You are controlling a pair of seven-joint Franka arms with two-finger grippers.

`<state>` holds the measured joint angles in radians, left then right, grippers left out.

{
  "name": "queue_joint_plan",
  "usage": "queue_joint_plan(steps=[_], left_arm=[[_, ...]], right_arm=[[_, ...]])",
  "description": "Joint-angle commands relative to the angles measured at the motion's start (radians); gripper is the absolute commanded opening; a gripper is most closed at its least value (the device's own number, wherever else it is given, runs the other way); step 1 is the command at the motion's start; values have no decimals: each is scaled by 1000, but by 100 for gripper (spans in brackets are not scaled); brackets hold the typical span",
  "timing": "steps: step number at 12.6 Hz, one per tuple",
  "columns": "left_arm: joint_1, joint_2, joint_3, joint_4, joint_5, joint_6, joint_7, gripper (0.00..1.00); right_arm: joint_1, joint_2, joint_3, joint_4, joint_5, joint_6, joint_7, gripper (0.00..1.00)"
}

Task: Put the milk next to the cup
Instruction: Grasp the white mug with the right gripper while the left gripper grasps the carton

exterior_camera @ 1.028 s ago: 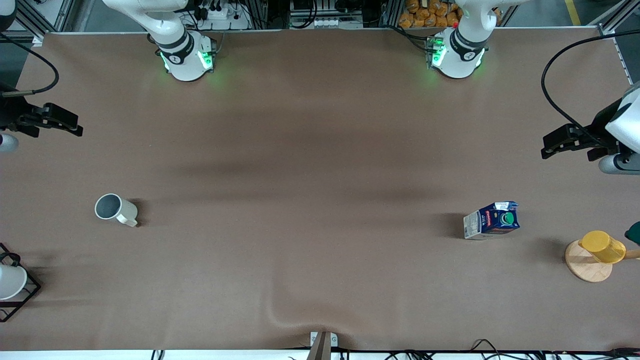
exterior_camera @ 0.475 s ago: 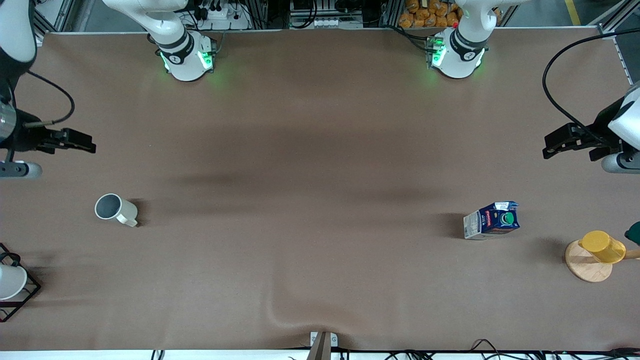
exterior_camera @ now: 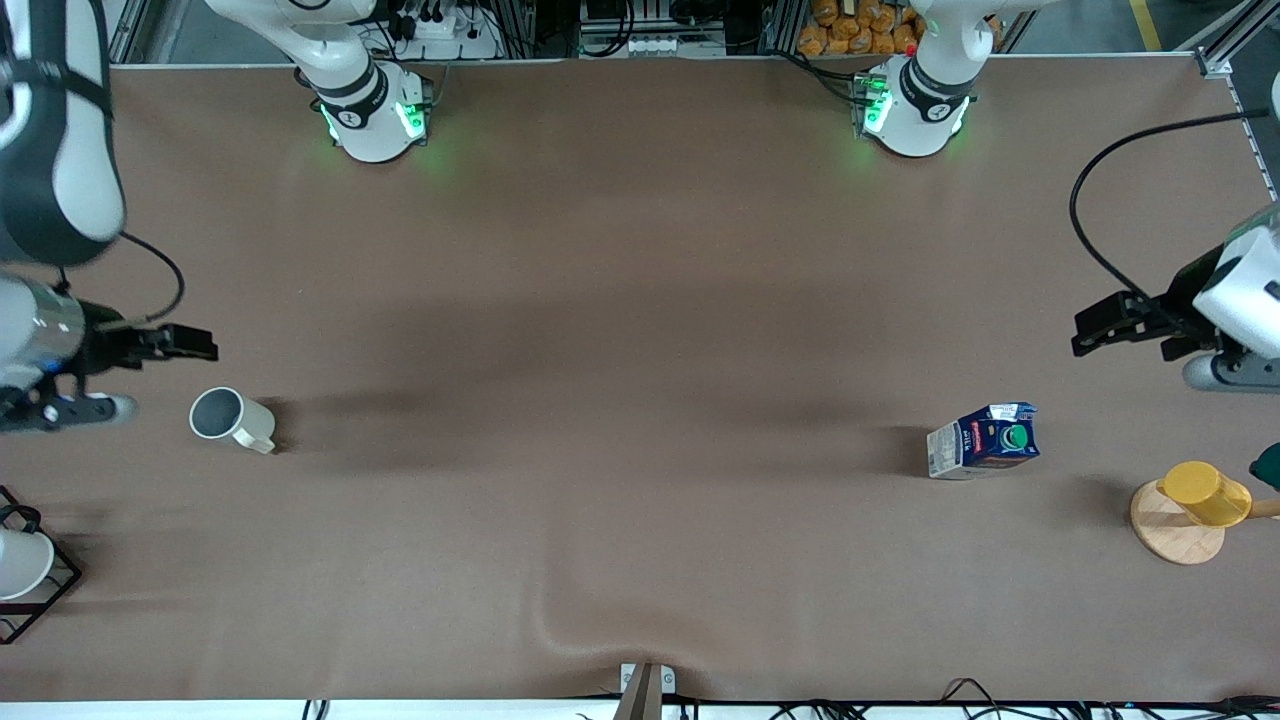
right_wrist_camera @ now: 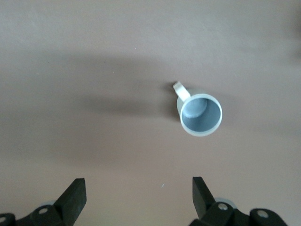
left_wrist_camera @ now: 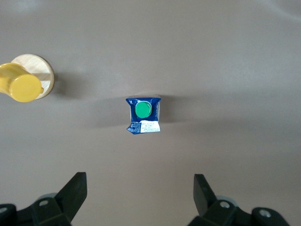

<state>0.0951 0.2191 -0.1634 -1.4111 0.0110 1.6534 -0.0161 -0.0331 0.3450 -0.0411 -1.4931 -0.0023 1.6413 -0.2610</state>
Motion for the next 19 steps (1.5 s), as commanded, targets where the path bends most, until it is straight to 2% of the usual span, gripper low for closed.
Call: queue_joint_plan(steps=[1, 3, 5, 8, 10, 13, 16, 17, 18, 19], left_arm=[[-6, -3, -1, 11, 10, 2, -10, 100], [-6, 17, 4, 9, 9, 14, -4, 100], [-6, 41, 8, 9, 4, 26, -15, 100], [-6, 94, 10, 5, 9, 96, -15, 100], [-8, 138, 10, 0, 10, 132, -18, 100], [-21, 199, 8, 0, 24, 173, -88, 100], [-21, 261, 7, 0, 64, 192, -93, 100], [-17, 272, 7, 0, 73, 192, -93, 100], [-17, 278, 7, -5, 79, 192, -97, 100], [-18, 285, 7, -12, 81, 192, -108, 100]], right_arm=[[-85, 115, 7, 70, -8, 60, -182, 100], [-146, 175, 7, 62, -7, 150, -306, 100], [-209, 235, 9, 45, -4, 187, -348, 100], [-212, 287, 7, 40, -16, 212, -472, 100], [-200, 296, 9, 30, -59, 262, -526, 100], [-195, 310, 9, -41, -62, 331, -552, 100], [-202, 353, 9, -44, -62, 324, -567, 98], [-202, 356, 9, -47, -62, 319, -579, 29], [-199, 356, 9, -47, -62, 316, -602, 0], [-206, 356, 9, -46, -58, 324, -628, 0]])
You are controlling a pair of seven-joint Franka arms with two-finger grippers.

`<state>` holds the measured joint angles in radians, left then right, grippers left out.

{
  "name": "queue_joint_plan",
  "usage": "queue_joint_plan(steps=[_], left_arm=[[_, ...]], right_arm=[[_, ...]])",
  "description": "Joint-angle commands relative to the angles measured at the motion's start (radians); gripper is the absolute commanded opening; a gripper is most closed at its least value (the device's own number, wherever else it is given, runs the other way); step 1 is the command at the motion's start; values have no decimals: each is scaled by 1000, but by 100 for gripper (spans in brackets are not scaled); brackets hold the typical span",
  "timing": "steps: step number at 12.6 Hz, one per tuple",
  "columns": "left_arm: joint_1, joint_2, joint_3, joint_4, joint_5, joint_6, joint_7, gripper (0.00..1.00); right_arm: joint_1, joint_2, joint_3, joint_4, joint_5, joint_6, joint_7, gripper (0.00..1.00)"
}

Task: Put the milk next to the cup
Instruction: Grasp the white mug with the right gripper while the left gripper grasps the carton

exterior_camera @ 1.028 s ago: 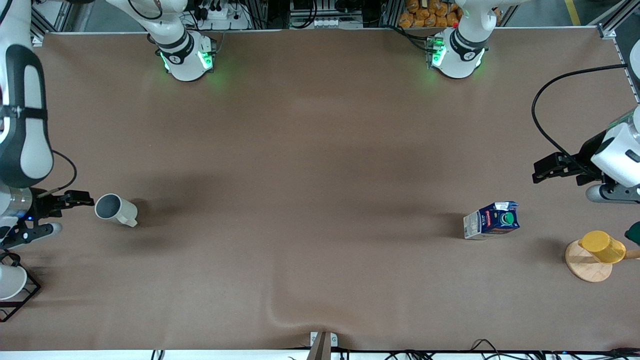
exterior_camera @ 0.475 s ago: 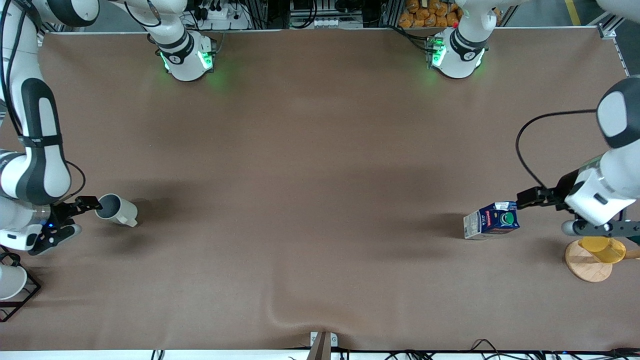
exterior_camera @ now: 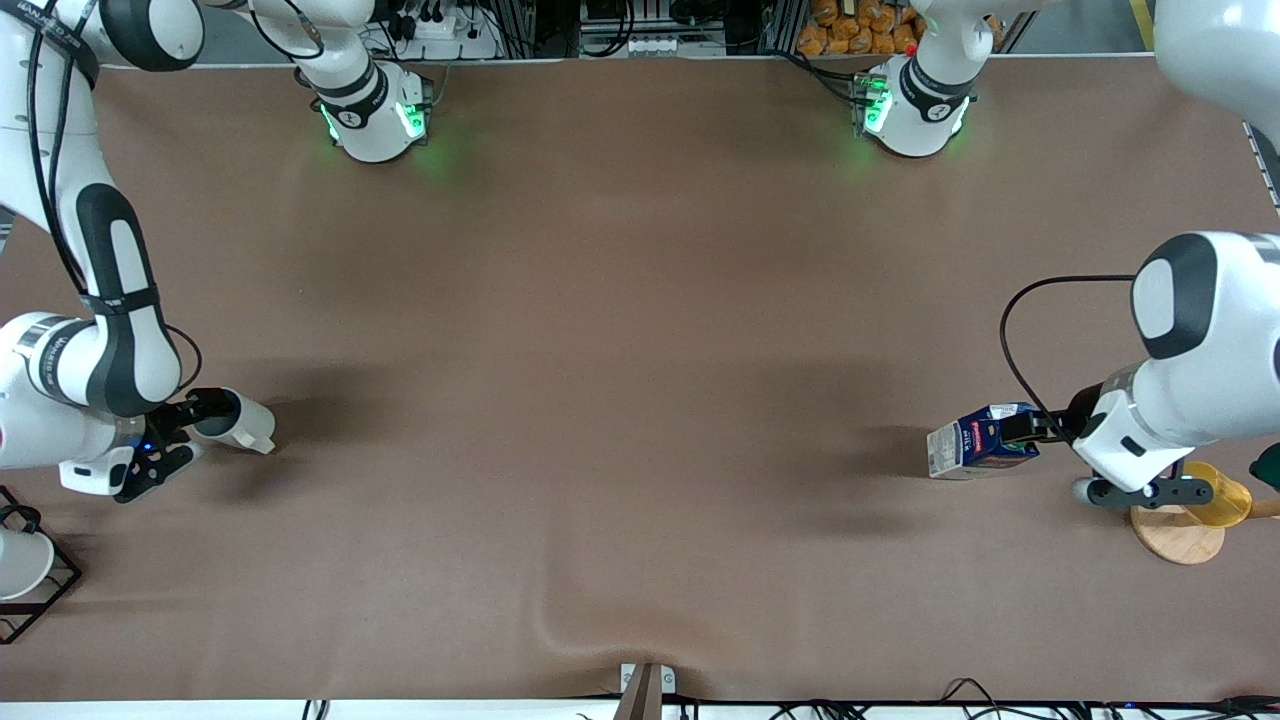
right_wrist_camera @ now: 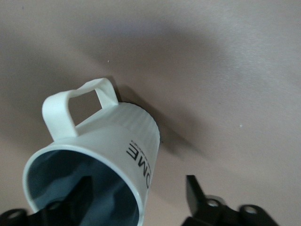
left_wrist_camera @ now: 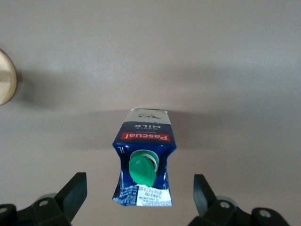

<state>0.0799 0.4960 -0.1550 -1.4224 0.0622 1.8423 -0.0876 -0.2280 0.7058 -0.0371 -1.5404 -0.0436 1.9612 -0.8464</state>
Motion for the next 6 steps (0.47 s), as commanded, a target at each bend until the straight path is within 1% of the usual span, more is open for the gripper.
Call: queue_joint_plan(steps=[1, 3, 6], left_arm=[[-2, 19, -3, -1, 36, 3, -41, 100], [3, 45, -8, -7, 42, 9, -41, 100], [6, 55, -9, -32, 44, 9, -40, 100]], right_arm=[[-13, -5, 6, 5, -10, 7, -57, 0], [-10, -6, 6, 9, -7, 5, -56, 0], [2, -17, 9, 34, -7, -1, -54, 0]])
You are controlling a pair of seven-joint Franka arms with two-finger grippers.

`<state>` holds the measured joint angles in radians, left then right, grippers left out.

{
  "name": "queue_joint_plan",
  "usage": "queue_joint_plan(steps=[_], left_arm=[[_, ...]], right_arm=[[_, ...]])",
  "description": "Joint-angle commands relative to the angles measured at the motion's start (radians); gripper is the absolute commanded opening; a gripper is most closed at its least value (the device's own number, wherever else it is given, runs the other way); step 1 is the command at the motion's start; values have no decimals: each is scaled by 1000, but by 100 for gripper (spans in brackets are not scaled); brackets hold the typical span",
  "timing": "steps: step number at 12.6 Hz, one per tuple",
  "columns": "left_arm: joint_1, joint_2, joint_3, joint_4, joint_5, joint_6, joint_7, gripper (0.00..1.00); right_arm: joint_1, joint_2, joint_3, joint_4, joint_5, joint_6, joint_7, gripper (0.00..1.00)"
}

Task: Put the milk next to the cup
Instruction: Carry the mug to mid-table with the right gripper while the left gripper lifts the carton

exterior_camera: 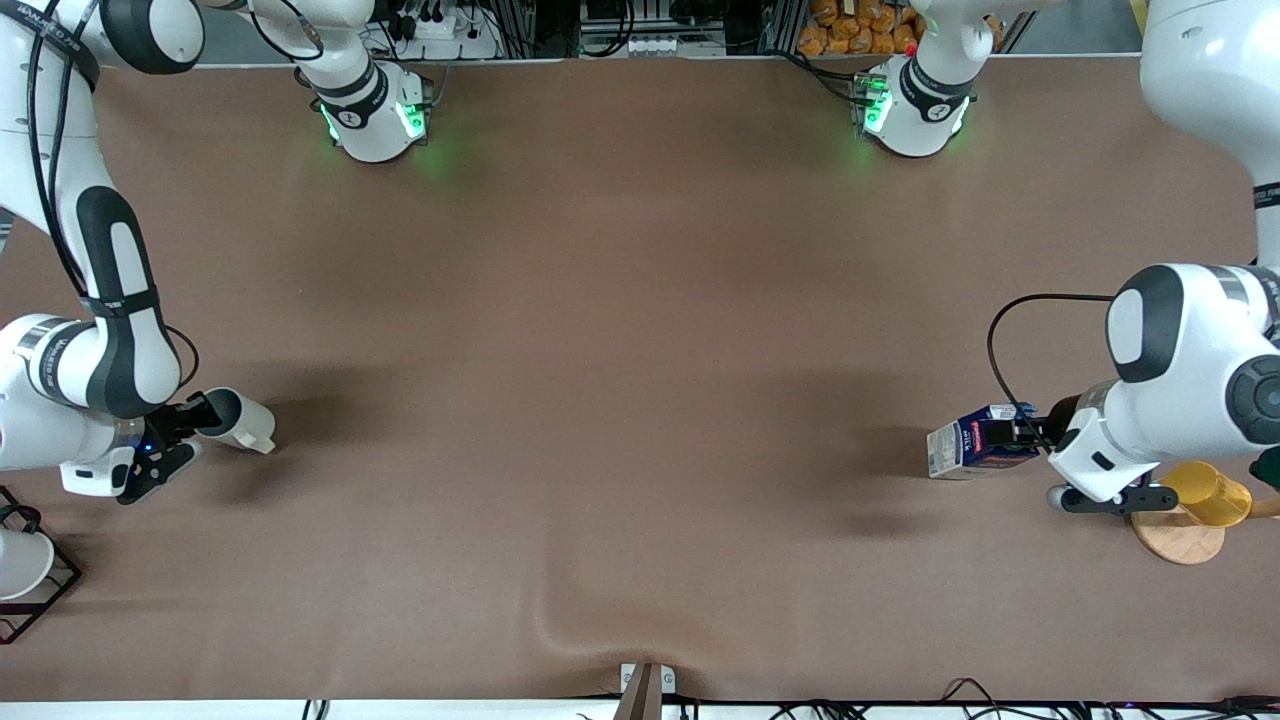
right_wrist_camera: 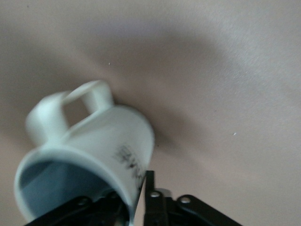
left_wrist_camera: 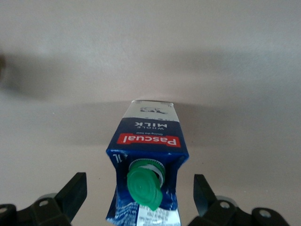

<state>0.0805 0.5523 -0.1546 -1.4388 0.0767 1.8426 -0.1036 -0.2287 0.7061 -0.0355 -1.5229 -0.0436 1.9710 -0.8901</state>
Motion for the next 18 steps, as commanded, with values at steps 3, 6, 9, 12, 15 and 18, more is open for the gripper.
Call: queue_joint_plan(steps=[3, 6, 9, 12, 15, 18], left_arm=[[2, 3, -10, -26, 46, 9, -22, 100], [11, 8, -11, -26, 57, 9, -2, 100], [10, 18, -13, -31, 57, 15, -4, 98], [12, 18, -23, -43, 60, 18, -4, 87], [12, 20, -23, -42, 60, 23, -4, 62], [12, 11, -22, -35, 58, 23, -4, 44]], right_arm=[[6, -39, 45, 53, -4, -27, -6, 0], [25, -65, 124, 107, -1, -70, 13, 0], [127, -59, 164, 161, -10, -84, 71, 0], [285, -24, 161, 162, -12, -37, 202, 0], [414, -17, 163, 161, 4, -12, 334, 0], [541, -2, 163, 162, 1, 5, 524, 0]])
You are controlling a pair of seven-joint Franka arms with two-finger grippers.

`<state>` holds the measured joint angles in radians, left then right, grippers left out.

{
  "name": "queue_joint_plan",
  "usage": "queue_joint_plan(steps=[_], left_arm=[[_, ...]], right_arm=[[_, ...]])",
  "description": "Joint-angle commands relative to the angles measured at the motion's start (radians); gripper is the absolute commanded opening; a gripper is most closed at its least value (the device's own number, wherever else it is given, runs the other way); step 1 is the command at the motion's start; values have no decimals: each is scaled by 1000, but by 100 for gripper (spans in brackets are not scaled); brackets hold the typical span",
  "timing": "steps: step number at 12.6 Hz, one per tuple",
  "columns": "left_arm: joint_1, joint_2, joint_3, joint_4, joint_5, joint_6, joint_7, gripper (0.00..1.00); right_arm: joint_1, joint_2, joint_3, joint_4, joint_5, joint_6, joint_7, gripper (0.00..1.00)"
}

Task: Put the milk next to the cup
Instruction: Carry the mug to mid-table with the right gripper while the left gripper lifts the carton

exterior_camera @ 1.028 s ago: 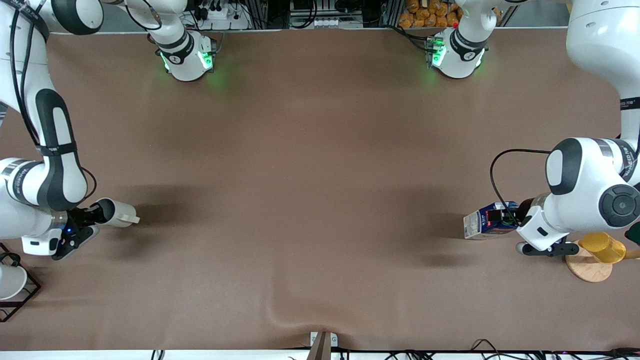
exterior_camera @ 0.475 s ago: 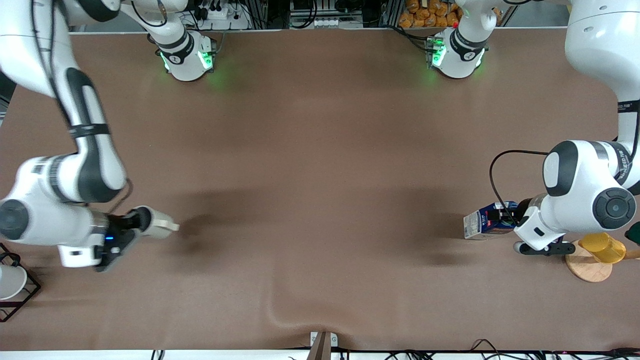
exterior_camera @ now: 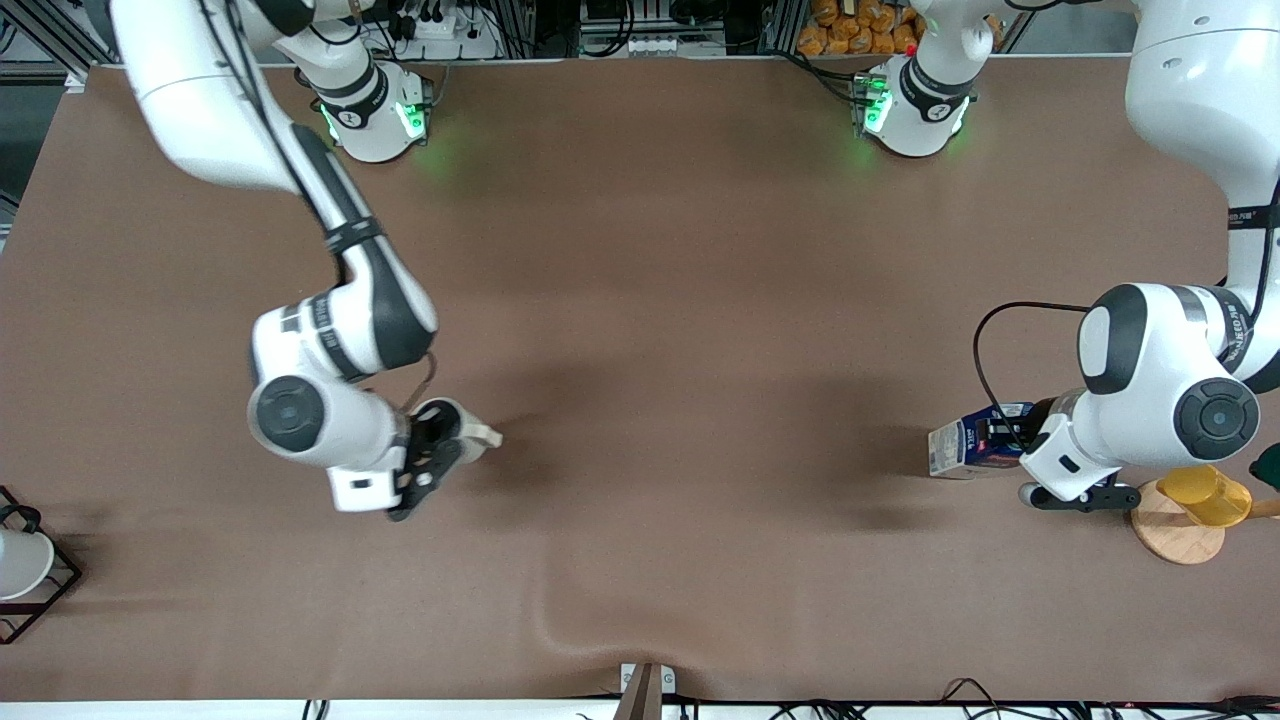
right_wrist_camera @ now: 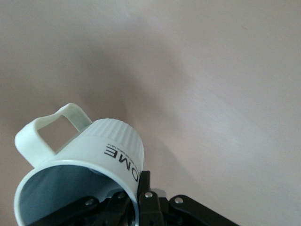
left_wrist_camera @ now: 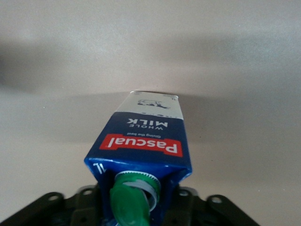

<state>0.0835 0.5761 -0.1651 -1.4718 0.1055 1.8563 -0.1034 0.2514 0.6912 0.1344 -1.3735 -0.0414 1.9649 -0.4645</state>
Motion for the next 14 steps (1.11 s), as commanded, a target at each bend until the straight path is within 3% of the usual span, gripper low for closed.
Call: queue_joint_plan(steps=[1, 8, 10, 11, 12, 13, 14], left_arm=[[9, -24, -11, -2, 29, 9, -5, 44], [9, -174, -16, -57, 28, 1, -53, 44], [12, -194, -54, -70, 23, -3, -102, 44], [18, -208, -63, -79, 23, -11, -122, 44], [18, -216, -71, -88, 19, -14, -134, 44], [18, -220, -73, -93, 17, -14, -145, 44], [18, -222, -76, -99, 17, -14, -151, 45]], right_arm=[[93, 28, -7, 11, 0, 56, 148, 0], [233, 80, -9, 11, -6, 172, 312, 0], [264, 94, -13, 10, -11, 173, 328, 1], [272, 96, -15, 10, -11, 173, 343, 17], [272, 96, -15, 11, -11, 173, 359, 42], [267, 96, -15, 11, -11, 173, 362, 82], [261, 91, -15, 11, -9, 173, 360, 100]])
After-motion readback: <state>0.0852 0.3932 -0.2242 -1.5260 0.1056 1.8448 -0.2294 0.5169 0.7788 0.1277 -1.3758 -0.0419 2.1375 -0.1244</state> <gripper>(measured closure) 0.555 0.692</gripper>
